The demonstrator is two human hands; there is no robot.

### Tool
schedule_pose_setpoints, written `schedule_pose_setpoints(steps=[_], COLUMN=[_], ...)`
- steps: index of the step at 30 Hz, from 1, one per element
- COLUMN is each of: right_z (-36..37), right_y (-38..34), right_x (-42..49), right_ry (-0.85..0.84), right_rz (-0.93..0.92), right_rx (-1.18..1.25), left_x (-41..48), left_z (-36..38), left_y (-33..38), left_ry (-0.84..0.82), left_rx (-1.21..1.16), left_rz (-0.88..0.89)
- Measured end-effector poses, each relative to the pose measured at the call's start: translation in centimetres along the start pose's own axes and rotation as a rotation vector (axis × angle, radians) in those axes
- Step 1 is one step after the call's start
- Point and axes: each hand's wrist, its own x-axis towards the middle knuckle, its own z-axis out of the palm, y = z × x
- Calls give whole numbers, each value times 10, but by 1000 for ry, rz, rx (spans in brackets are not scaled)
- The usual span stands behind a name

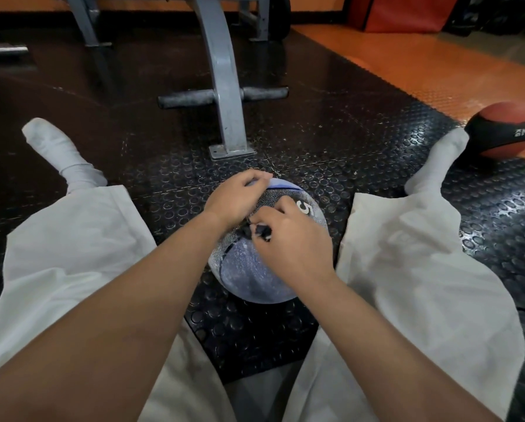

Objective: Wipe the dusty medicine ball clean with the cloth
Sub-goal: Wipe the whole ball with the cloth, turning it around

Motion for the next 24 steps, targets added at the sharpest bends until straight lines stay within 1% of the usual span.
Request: schedule_pose_setpoints(steps=[2,7,9,12,15,16,18,19,20,22,24], right_z=[-4,-6,-6,-3,0,-1,-2,-2,-3,-2,-3], right_y=[11,40,39,23,2,-3,-5,-1,4,17,31], right_x=[-1,-10,-12,-11,-7,-6,-5,-6,-7,-10,-12], right_ry=[9,76,104,85,165,140,-10,-38,-17,92,159], right_rz=[22,316,365,330,117,69,48,57,72,175,370], right_rx=[43,282,288,182,50,4,9,40,63,177,368], left_x=[0,-1,-4,-6,-7,-7,-6,-5,-5,-5,-6], left_z=[1,3,4,5,4,3,2,1,1,1,0], left_y=[-2,0,3,8,5,4,0,-2,-3,-4,-2], left_ry=[5,15,25,37,44,46,35,27,24,22,12], left_rx=[-13,18,41,79,54,38,9,-2,-4,3,20], left_rz=[13,2,-2,-2,0,0,6,13,23,36,32])
